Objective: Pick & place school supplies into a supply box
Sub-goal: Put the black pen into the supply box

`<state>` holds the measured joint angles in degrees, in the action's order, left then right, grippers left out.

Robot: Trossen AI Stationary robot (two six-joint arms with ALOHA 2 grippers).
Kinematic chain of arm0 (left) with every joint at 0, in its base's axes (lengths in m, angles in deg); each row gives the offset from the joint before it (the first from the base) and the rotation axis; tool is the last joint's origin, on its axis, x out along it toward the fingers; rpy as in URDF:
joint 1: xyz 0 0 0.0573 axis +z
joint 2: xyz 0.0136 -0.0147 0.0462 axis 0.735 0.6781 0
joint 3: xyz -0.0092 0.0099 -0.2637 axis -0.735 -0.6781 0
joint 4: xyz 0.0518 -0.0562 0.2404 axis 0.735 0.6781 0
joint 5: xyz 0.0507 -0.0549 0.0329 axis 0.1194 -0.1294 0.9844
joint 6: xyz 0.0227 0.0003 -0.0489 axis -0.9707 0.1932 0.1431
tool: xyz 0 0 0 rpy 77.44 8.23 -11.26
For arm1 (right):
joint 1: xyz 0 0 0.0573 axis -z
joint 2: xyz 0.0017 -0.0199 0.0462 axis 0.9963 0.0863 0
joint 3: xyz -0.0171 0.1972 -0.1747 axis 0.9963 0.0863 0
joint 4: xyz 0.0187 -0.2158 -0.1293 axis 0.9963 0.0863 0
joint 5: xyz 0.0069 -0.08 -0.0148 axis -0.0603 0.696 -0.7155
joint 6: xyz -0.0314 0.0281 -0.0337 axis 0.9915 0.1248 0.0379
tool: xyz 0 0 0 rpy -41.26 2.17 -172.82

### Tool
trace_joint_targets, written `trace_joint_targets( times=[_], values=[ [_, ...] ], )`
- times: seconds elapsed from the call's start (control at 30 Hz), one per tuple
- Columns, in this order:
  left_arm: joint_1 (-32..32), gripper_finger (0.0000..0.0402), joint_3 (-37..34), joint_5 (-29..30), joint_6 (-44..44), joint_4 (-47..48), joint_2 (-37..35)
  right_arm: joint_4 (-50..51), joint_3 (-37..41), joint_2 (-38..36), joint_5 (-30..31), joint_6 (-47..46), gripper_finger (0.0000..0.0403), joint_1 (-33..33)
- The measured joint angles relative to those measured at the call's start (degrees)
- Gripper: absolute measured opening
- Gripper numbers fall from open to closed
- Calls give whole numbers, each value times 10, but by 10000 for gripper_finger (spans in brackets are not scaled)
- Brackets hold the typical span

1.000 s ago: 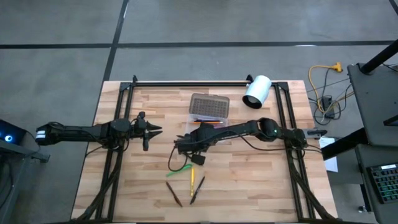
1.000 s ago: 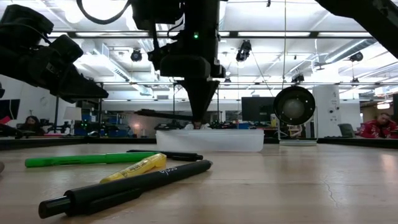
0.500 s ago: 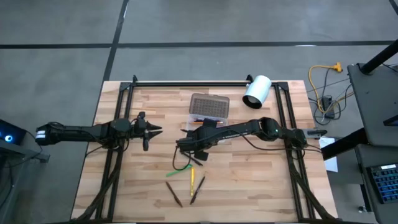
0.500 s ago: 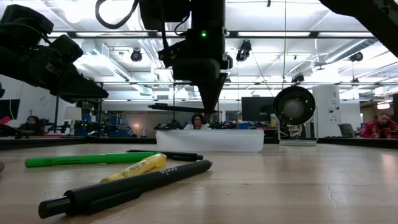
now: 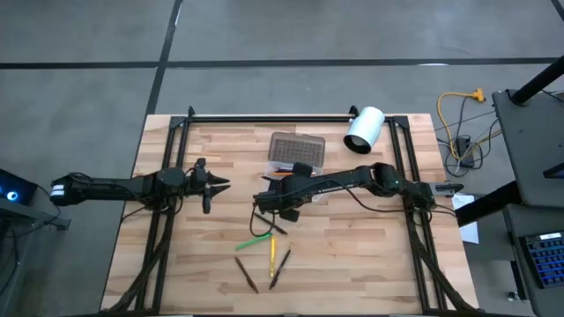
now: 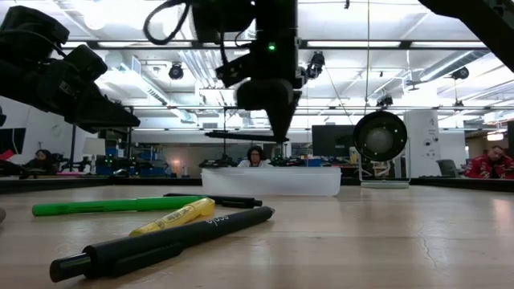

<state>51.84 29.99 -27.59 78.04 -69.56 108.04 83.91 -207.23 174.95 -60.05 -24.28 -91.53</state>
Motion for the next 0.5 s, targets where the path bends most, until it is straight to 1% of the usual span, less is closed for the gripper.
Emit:
trace_joint_targets(
  times=[0.2, 0.5],
  values=[
    [0, 69, 0, 0, 0, 0, 0, -25, 61, -29, 2, 2, 13, 6],
    [0, 69, 0, 0, 0, 0, 0, -99, 140, -55, 3, 71, 13, 26]
  ],
)
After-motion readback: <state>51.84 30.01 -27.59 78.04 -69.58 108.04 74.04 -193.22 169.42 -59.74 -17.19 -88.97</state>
